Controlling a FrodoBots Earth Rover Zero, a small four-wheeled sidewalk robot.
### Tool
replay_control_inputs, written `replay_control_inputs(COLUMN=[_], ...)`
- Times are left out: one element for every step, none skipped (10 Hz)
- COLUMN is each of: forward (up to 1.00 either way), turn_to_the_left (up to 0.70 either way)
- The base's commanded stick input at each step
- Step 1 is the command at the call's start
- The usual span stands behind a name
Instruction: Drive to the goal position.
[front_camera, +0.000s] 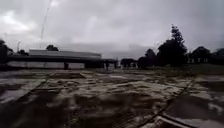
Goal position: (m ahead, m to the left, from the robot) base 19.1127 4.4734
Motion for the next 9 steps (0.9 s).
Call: replay_control_inputs(forward=[0.7, 0.7, 0.7, 0.7, 0.7, 0.7, 0.7, 0.7, 0.7], turn_to_the_left=[0.0, 0.0, 0.0, 0.0, 0.0, 0.0, 0.0, 0.0, 0.0])
